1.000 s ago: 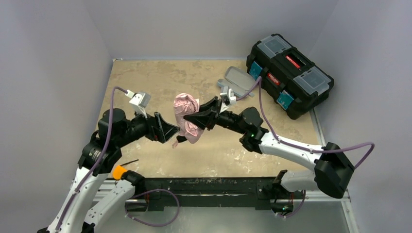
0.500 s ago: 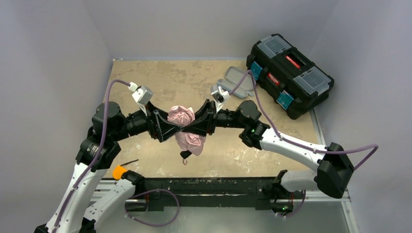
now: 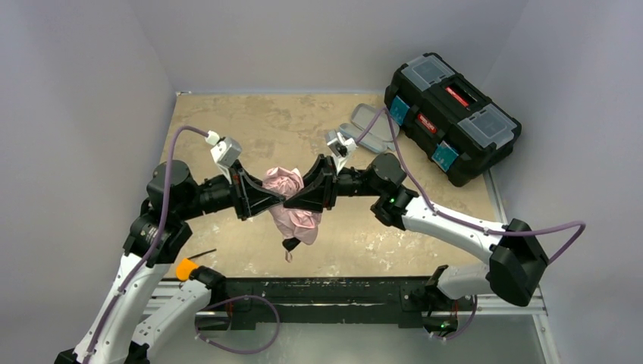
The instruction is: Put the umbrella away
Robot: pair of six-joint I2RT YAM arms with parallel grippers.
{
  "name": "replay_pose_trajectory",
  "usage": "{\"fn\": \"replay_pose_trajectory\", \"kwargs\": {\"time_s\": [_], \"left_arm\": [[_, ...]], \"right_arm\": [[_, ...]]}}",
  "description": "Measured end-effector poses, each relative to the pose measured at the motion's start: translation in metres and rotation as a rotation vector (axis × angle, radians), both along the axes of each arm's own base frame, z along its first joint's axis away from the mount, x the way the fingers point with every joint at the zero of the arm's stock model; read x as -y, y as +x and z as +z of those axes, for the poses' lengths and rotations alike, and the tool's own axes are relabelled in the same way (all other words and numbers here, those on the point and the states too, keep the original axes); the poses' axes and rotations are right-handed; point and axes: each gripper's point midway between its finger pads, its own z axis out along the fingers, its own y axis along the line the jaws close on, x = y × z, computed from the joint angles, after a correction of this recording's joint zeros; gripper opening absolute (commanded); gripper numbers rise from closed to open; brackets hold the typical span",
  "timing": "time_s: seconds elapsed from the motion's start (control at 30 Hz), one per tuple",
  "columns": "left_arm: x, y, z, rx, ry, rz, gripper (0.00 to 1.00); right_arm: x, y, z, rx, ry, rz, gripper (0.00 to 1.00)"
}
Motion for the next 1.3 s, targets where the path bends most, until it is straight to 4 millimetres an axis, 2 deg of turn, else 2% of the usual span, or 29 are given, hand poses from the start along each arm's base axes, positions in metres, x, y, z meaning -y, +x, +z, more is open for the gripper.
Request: {"fn": "replay_pose_trajectory", "kwargs": {"time_s": [0.07, 0.1, 0.17, 0.2, 0.23, 0.33, 0.37, 0.4, 0.5, 0.6, 0.73, 0.87, 1.0, 1.07, 1.2, 1.3], "left_arm": [[0.001, 0.000, 0.001, -0.001, -0.008, -0.001, 0.00], [0.001, 0.000, 0.001, 0.000, -0.009, -0.001, 0.00], [0.000, 0.000, 0.000, -0.003, -0.010, 0.004, 0.00], [0.000, 0.001, 0.000, -0.003, -0.009, 0.010, 0.00], [-0.001, 0.002, -0.001, -0.006, -0.008, 0.020, 0.00], [-0.006, 0.009, -0.005, -0.019, 0.007, 0.074, 0.00], [-0.007, 0.013, -0.007, -0.022, 0.013, 0.099, 0.00], [-0.009, 0.016, -0.008, -0.025, 0.019, 0.123, 0.00], [-0.017, 0.025, -0.016, -0.046, 0.044, 0.194, 0.00], [-0.025, 0.033, -0.023, -0.065, 0.071, 0.267, 0.00], [-0.045, 0.041, -0.036, -0.090, 0.121, 0.400, 0.00], [-0.058, 0.039, -0.045, -0.103, 0.147, 0.468, 0.00], [-0.070, 0.031, -0.063, -0.147, 0.176, 0.519, 0.00], [-0.075, 0.025, -0.074, -0.177, 0.196, 0.533, 0.00], [-0.084, 0.013, -0.100, -0.249, 0.238, 0.555, 0.00], [-0.090, 0.001, -0.115, -0.286, 0.261, 0.562, 0.00]], "right_arm": [[0.000, 0.001, -0.001, 0.000, -0.001, 0.002, 0.01], [0.000, 0.001, -0.001, -0.001, -0.002, 0.002, 0.09], [0.000, 0.001, -0.001, -0.003, -0.004, 0.004, 0.41], [0.000, 0.001, -0.002, -0.006, -0.008, 0.004, 0.53], [0.000, 0.001, -0.002, -0.010, -0.014, 0.005, 0.63], [-0.003, 0.004, 0.003, -0.007, -0.033, -0.008, 0.79], [-0.003, 0.007, 0.005, -0.004, -0.039, -0.021, 0.95], [-0.004, 0.012, 0.005, -0.004, -0.053, -0.044, 0.98], [-0.001, 0.029, 0.003, -0.010, -0.087, -0.115, 0.99], [0.014, 0.060, -0.006, -0.036, -0.134, -0.238, 0.99], [0.051, 0.122, -0.024, -0.086, -0.220, -0.526, 0.99], [0.095, 0.191, -0.054, -0.164, -0.346, -0.831, 0.99], [0.136, 0.267, -0.107, -0.248, -0.519, -1.082, 0.99], [0.152, 0.300, -0.146, -0.290, -0.630, -1.165, 0.99], [0.176, 0.334, -0.218, -0.347, -0.836, -1.252, 0.99], [0.187, 0.349, -0.255, -0.344, -0.957, -1.287, 0.98]]}}
